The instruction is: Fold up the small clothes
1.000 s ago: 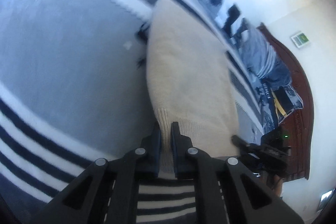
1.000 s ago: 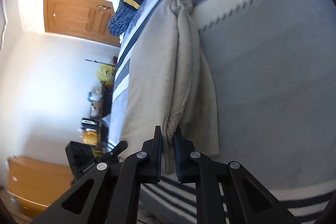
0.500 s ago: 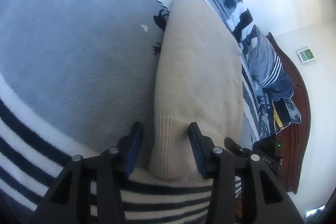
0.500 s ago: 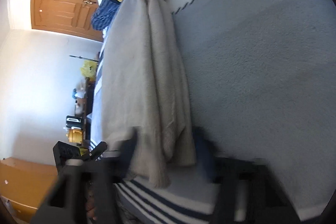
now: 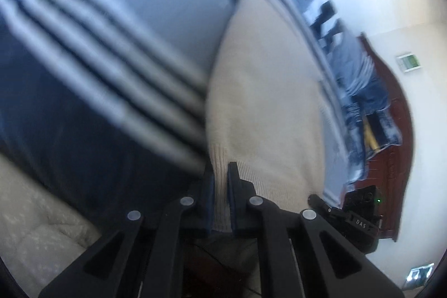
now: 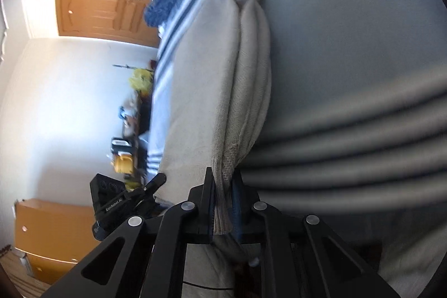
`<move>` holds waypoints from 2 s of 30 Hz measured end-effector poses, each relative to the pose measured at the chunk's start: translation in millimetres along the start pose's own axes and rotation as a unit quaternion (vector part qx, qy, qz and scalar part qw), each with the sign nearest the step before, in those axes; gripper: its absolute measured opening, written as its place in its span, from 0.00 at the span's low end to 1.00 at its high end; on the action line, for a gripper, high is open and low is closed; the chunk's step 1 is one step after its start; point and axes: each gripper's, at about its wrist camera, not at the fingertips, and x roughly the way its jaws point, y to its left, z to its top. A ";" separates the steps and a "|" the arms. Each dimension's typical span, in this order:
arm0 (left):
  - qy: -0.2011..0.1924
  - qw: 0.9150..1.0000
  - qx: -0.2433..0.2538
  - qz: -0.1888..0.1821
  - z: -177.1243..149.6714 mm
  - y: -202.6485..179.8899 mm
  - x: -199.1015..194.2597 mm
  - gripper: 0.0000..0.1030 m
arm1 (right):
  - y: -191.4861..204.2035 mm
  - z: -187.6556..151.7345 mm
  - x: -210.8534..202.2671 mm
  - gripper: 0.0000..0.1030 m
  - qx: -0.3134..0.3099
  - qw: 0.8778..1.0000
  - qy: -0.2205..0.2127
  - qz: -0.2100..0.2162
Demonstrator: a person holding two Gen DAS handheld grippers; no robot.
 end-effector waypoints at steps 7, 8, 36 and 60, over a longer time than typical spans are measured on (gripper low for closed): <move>-0.051 0.991 0.110 0.058 -12.8 -35.9 -14.8 0.10 | -5.7 -15.7 -0.7 0.10 -0.012 0.999 -0.013 -0.035; -0.045 0.988 0.122 0.086 -16.0 -35.4 -4.9 0.10 | -2.8 -15.7 -0.6 0.11 -0.021 0.998 -0.016 -0.050; -0.282 0.873 0.331 0.221 -166.3 -168.5 -168.1 0.88 | 130.8 -135.6 -108.7 0.76 -0.163 0.950 -0.147 -0.223; -0.305 0.876 0.293 0.232 -191.4 -204.0 -250.8 0.97 | 268.4 -209.1 -196.1 0.89 -0.280 0.881 -0.262 -0.276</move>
